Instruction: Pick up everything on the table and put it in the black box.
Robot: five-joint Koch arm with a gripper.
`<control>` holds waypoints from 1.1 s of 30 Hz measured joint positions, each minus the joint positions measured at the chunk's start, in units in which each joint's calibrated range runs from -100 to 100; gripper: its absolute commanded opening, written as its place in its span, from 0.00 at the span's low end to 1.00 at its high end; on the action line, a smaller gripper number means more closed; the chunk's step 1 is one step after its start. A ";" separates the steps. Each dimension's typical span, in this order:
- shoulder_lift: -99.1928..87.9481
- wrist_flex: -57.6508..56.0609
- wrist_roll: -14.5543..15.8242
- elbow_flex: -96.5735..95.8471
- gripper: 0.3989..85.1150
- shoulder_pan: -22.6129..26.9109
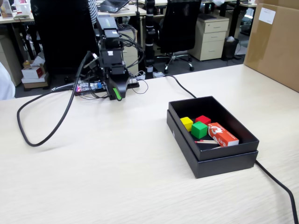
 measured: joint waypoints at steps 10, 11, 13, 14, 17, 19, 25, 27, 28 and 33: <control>-0.39 17.34 -0.44 -17.53 0.61 0.05; -0.65 19.74 -0.68 -18.90 0.61 0.00; -1.04 24.31 -1.27 -22.09 0.61 -0.05; -1.17 26.64 -1.61 -23.28 0.61 -0.05; -1.17 31.44 -2.34 -26.20 0.59 -0.05; -1.17 32.44 -2.64 -26.93 0.58 -0.05; -1.17 33.45 -3.17 -27.48 0.58 -0.05; -1.17 33.45 -3.22 -27.48 0.58 -0.05; -1.17 33.45 -3.27 -27.57 0.58 -0.05; -1.17 33.45 -3.37 -27.48 0.58 -0.05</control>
